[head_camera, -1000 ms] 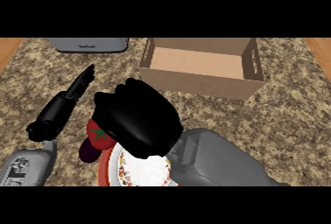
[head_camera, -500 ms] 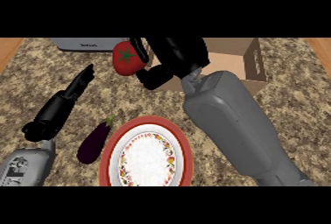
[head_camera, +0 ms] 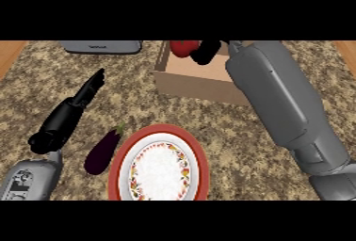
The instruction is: Pick the tomato from the plate and place it in the cardboard box
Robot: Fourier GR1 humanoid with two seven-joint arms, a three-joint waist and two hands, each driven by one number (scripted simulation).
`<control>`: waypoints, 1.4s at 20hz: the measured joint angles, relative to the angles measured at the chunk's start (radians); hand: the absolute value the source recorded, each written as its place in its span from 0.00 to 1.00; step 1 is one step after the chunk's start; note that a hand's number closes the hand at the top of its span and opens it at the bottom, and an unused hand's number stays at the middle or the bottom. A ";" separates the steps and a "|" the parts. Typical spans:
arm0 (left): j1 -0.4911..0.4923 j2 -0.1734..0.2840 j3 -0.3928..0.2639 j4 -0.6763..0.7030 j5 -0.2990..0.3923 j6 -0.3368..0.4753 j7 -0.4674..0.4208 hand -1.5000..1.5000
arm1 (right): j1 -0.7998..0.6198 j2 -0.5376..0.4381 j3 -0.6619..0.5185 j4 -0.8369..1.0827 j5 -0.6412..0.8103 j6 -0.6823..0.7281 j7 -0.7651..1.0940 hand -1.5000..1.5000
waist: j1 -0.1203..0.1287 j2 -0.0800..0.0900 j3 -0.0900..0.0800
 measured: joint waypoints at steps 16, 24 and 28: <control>-0.019 -0.014 0.004 0.011 -0.012 -0.005 -0.002 0.50 | -0.127 -0.118 0.018 0.514 0.058 0.244 -0.384 0.00 | 0.018 0.008 0.001; -0.008 -0.012 0.007 0.006 -0.009 -0.014 -0.010 0.50 | -0.137 -0.098 -0.254 0.560 -0.199 0.211 -0.522 0.00 | 0.019 0.009 0.003; -0.011 -0.011 0.009 0.008 -0.008 -0.017 -0.010 0.50 | -0.160 -0.097 -0.441 0.617 -0.374 0.218 -0.463 0.00 | 0.019 0.010 0.003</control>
